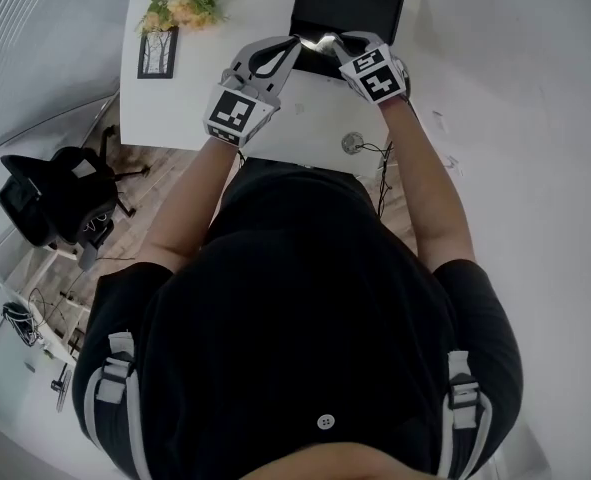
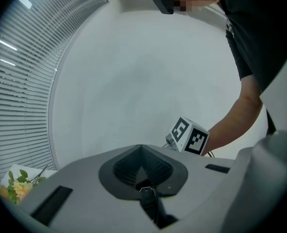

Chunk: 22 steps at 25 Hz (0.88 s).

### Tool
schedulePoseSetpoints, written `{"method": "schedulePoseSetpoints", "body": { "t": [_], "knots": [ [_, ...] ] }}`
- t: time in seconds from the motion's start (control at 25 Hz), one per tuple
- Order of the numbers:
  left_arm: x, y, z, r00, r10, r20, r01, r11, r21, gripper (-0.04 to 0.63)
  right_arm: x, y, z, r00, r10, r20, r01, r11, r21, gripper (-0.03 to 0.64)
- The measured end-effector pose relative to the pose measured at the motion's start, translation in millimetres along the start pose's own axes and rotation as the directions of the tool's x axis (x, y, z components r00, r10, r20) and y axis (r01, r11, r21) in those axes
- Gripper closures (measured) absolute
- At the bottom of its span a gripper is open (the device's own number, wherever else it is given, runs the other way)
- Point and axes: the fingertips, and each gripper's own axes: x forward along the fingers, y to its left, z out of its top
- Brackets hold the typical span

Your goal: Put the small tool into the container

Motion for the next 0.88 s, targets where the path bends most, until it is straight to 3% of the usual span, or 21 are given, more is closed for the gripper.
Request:
{"method": "schedulePoseSetpoints", "body": {
  "t": [0.44, 0.72, 0.88],
  "knots": [
    [-3.5, -34.8, 37.3, 0.999, -0.011, 0.036, 0.009, 0.998, 0.059, 0.588, -120.1, 23.2, 54.1, 0.969, -0.03, 0.245, 0.031, 1.0, -0.002, 0.56],
    [-14.8, -66.0, 59.5, 0.998, -0.022, 0.059, 0.017, 0.996, 0.087, 0.588, -199.5, 52.0, 75.4, 0.914, -0.029, 0.404, 0.042, 0.999, -0.022, 0.56],
    [-23.1, -87.8, 72.6, 0.997, -0.046, 0.068, 0.039, 0.995, 0.095, 0.588, -239.9, 73.2, 90.6, 0.856, -0.015, 0.516, 0.039, 0.999, -0.036, 0.579]
  ]
}}
